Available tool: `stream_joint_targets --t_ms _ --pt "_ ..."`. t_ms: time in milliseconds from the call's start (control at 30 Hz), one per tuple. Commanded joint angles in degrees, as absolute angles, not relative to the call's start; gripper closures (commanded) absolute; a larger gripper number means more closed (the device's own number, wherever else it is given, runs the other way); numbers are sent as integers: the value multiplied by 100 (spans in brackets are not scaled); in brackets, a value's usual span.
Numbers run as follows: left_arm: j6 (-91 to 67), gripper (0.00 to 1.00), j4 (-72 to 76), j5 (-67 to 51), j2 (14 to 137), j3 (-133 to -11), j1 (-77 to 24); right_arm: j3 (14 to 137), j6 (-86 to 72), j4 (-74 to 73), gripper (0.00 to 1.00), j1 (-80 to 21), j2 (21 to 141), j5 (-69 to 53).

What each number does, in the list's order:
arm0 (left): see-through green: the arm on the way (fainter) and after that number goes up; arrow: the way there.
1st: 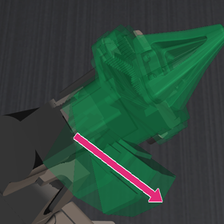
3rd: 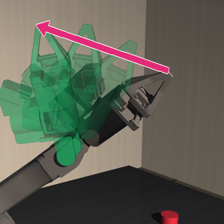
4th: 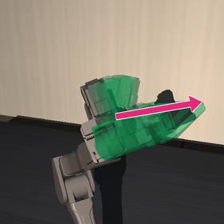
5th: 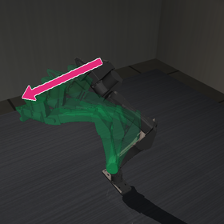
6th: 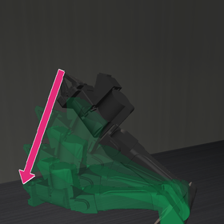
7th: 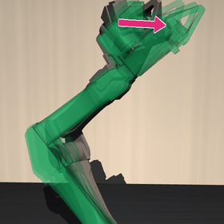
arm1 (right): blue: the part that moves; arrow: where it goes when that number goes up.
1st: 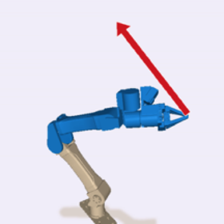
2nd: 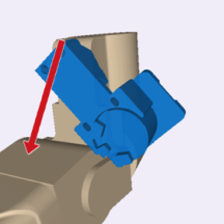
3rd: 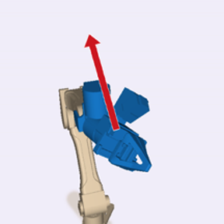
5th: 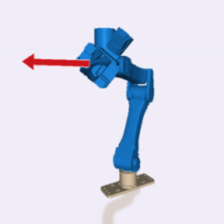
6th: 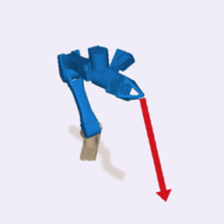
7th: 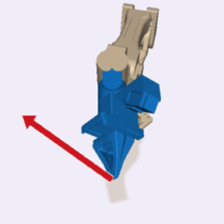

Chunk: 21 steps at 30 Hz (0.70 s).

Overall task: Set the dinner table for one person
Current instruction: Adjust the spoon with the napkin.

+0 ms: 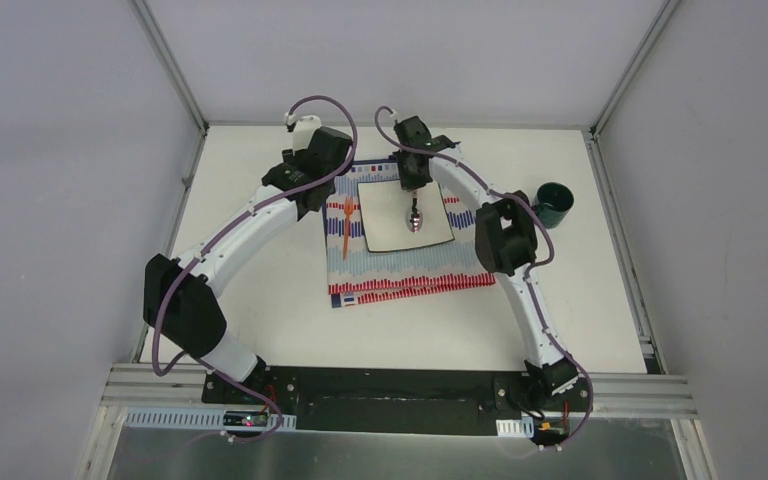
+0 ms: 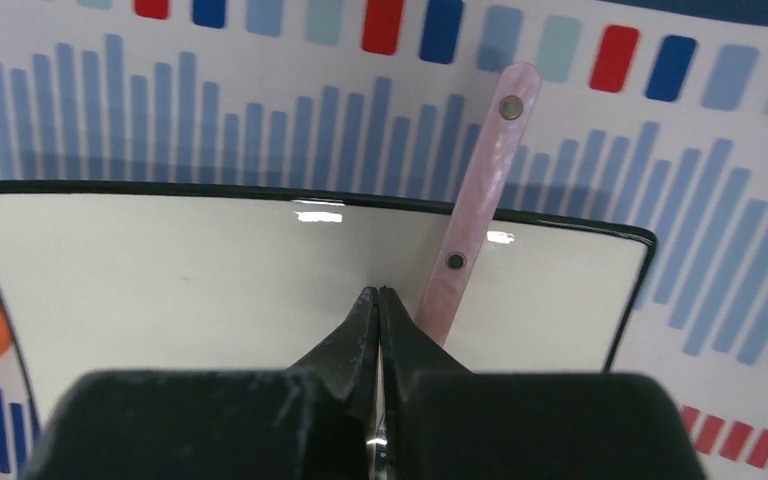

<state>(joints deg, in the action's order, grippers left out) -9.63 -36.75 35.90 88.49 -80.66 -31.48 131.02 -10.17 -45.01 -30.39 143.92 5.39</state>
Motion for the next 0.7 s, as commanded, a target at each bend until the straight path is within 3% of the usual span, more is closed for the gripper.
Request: stream_joint_targets --t_ms 0,667 --pt "-991 59 -3510 3529 8952 -8102 -3164 12633 -783 -4639 100 -2975 13962 1372" --pt "-1090 60 -3372 3030 9087 -8112 -3182 10768 -756 -4649 100 -2938 12730 2084"
